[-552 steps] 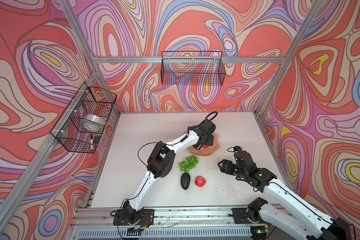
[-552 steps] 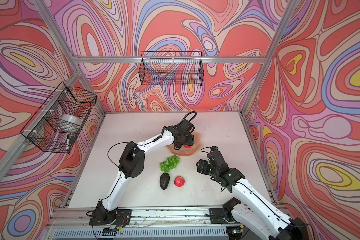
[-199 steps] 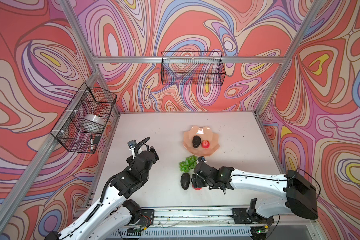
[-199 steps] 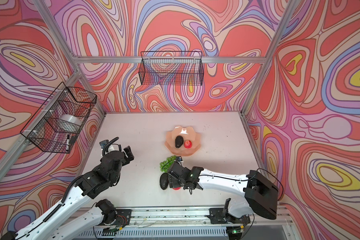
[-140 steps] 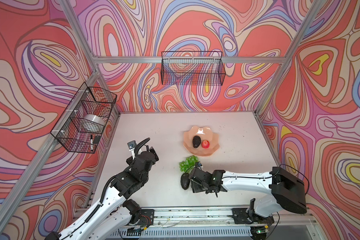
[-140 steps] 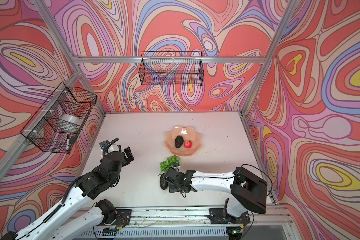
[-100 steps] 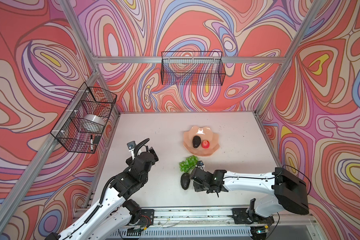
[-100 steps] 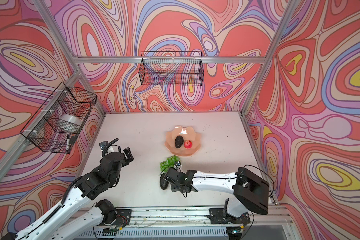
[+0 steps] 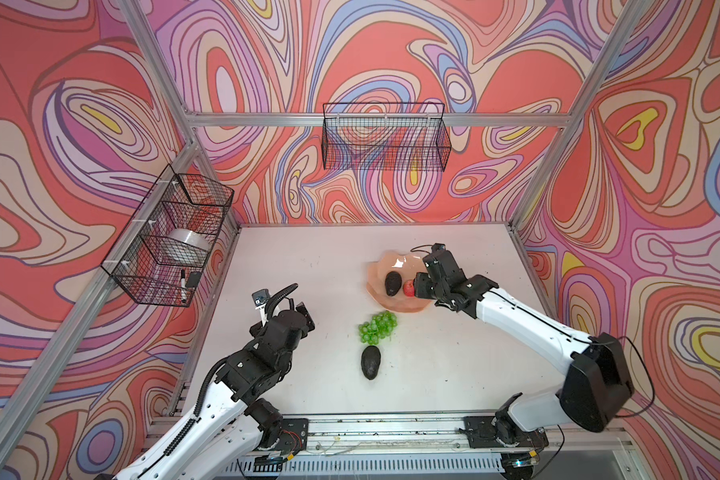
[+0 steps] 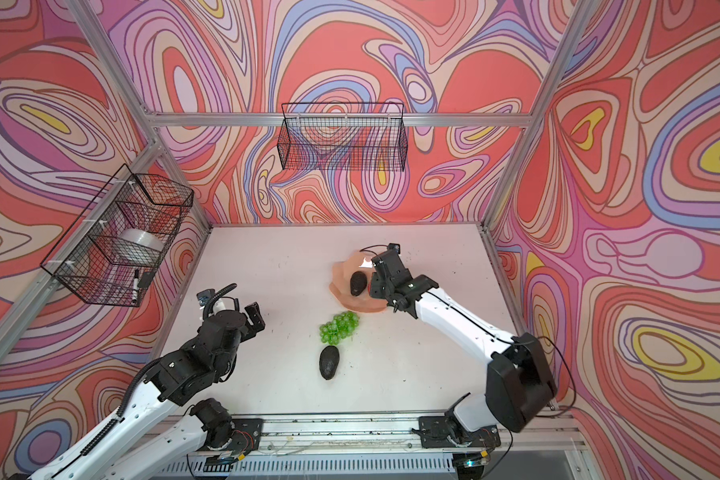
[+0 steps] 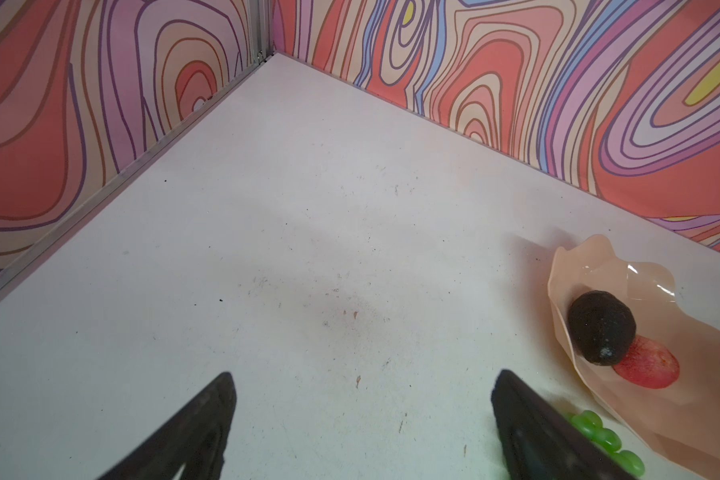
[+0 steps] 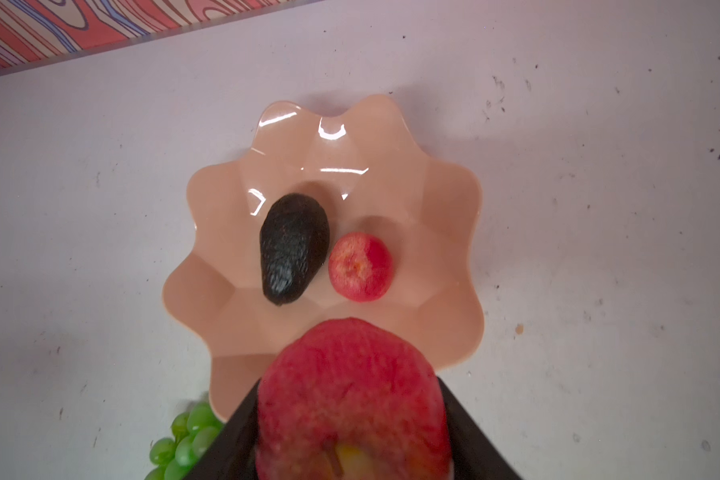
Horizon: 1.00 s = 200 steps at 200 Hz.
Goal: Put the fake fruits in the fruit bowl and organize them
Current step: 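Place the red apple into the bowl with the right gripper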
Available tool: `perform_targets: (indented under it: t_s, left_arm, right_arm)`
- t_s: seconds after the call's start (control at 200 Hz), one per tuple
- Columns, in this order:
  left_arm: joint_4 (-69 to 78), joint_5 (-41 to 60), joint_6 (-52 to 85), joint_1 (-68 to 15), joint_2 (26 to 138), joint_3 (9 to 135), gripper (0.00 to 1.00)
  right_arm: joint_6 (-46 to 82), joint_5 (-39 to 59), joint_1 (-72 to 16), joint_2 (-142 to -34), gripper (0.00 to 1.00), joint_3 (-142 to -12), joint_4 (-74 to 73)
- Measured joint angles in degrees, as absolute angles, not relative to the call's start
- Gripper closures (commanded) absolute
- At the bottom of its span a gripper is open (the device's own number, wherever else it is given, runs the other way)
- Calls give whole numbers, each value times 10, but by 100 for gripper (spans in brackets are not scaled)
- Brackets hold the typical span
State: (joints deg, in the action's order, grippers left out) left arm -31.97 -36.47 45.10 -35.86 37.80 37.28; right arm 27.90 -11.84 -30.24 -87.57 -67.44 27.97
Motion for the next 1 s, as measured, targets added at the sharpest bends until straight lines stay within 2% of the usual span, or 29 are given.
perform_targets:
  t_s: [0.24,0.431,0.591,0.836,1.001]
  left_arm:
    - [-345,-348,457,-358,369,369,4]
    - [-358,-323,468,-358,368,369,5]
    - [-367,-284,481,-358,369,369,7]
    - [-356,-184,502,-361,432,369,11]
    - [-328,-156,525,-430,488,363,11]
  right_arm:
    - [209,-73,-251,-1051,52,-794,242]
    - [189,-53,-239,-1132,51,-846,234]
    - [183,-44,-237,-1160,47,-854,229]
    - [180,-36,-237,-1169,33,-855,227]
    - [180,-33,-237,-1169,26,-855,222]
